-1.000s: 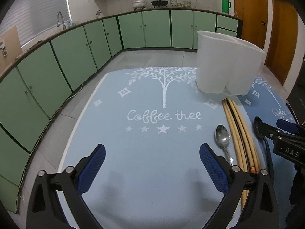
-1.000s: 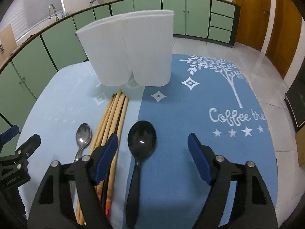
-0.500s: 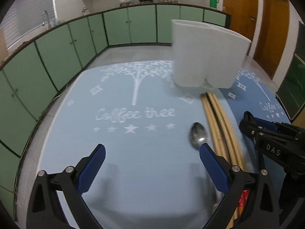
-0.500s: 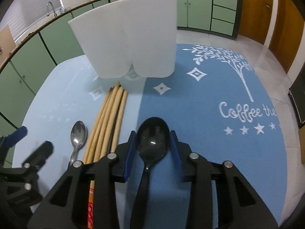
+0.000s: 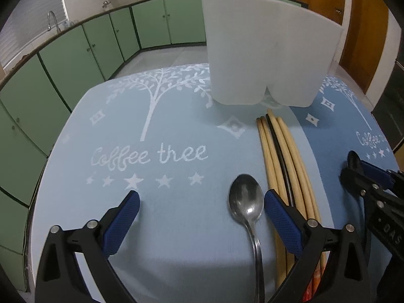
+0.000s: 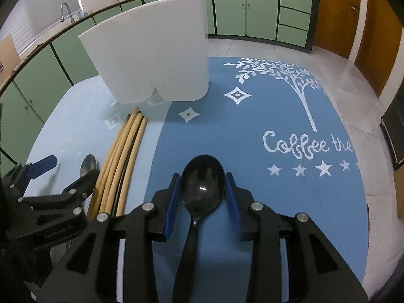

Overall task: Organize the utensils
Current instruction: 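Grasp the metal spoon by its handle with the left tool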

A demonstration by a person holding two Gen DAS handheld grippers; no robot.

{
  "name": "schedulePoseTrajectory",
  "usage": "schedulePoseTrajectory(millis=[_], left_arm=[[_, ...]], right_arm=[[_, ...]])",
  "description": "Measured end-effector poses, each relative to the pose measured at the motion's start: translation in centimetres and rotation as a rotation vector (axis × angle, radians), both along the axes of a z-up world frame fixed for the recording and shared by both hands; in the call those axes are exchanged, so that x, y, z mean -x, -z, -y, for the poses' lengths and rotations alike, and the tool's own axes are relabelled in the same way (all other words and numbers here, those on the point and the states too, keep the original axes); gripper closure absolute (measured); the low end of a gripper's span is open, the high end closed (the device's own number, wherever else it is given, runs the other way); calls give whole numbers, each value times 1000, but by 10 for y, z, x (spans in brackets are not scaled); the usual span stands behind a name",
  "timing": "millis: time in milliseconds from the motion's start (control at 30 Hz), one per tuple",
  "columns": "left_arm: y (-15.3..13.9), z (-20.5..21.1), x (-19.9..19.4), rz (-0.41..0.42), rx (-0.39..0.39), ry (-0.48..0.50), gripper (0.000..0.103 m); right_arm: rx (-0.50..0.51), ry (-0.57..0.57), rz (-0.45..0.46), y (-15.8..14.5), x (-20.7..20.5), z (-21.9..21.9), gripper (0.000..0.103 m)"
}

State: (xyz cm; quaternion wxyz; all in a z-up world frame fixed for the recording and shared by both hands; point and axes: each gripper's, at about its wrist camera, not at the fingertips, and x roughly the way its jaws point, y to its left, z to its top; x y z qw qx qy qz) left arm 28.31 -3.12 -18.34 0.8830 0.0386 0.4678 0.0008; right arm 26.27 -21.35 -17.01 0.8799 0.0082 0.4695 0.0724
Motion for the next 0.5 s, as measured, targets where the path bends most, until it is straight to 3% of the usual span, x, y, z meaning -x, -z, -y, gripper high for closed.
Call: schedulePoseTrajectory(millis=[200,267,367,500], left_arm=[[1,-5,-8,-27,48,-15,6],[1,-4,-6,-21,54,-4,11],[-3,-2,-2,-9,70,14,31],[-7,7,2,-12,85,39,66]], right_arm=[[1,-32,-28,0,-11,-1,67],[-2,-42,-41,-1,-14,-2,66],[-36,-31,-74,-2,-21,-1,61],[-14,-28,-95,-1,-26,-7,58]])
